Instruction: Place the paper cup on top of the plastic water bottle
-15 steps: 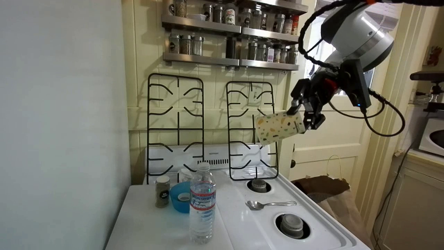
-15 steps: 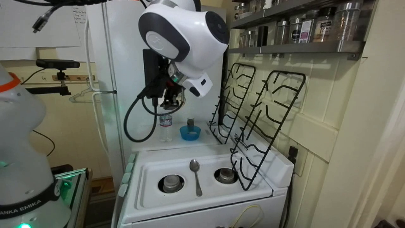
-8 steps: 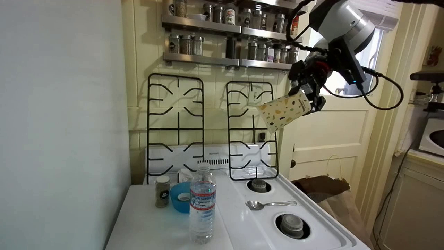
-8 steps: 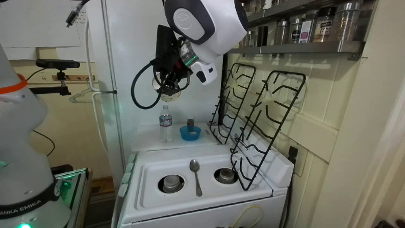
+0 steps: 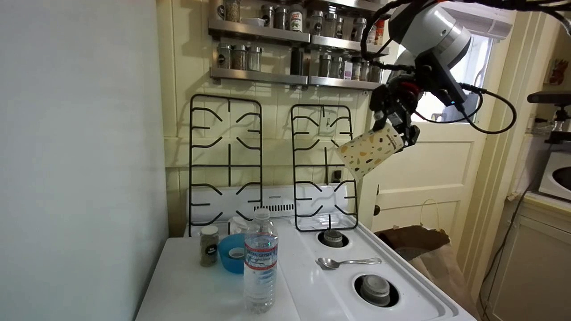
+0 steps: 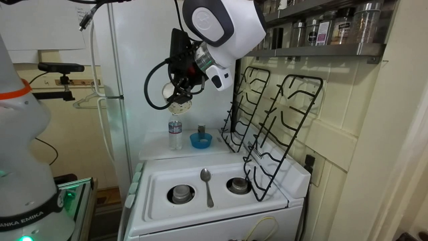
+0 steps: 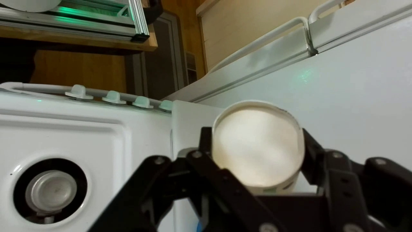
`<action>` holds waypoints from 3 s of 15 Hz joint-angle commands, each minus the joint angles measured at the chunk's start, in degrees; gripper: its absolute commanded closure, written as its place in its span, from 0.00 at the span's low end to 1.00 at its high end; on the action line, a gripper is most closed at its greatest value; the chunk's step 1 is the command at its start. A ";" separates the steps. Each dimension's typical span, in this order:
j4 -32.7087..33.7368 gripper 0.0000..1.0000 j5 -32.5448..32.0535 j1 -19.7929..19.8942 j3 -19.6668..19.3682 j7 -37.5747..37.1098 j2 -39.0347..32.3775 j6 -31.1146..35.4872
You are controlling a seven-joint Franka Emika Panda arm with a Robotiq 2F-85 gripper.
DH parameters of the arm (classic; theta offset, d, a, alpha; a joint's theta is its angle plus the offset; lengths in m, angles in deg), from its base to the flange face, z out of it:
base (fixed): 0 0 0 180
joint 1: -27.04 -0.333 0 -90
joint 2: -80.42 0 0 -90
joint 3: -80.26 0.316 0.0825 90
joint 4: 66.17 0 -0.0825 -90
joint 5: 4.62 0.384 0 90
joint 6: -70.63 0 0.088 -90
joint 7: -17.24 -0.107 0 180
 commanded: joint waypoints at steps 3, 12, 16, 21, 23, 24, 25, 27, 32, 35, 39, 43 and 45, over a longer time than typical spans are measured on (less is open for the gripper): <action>7.26 0.62 -2.95 -0.25 2.73 2.71 -5.85 -13.35; 24.97 0.62 -10.08 -5.66 12.05 -17.03 -13.55 -20.48; 24.17 0.37 -13.34 -6.57 13.64 -17.47 -12.79 -20.37; 24.25 0.62 -13.93 -8.10 14.71 -17.67 -13.96 -16.68; 26.15 0.62 -11.84 -9.51 15.68 -17.78 -16.06 -13.85; 26.92 0.62 -11.21 -10.15 16.28 -17.72 -16.82 -12.49; 27.82 0.62 -11.14 -11.07 17.06 -18.31 -17.72 -11.11; 29.42 0.62 -11.61 -12.52 18.27 -18.83 -19.47 -10.96; 32.98 0.62 -13.11 -15.43 19.31 -22.62 -23.20 -10.70; 34.86 0.62 -14.40 -16.04 18.87 -25.08 -24.74 -10.50; 36.37 0.62 -16.06 -16.62 18.74 -27.23 -26.28 -9.82; 37.19 0.62 -17.79 -17.58 18.90 -28.31 -27.41 -6.64; 37.20 0.62 -18.50 -18.02 18.98 -28.60 -27.76 -4.86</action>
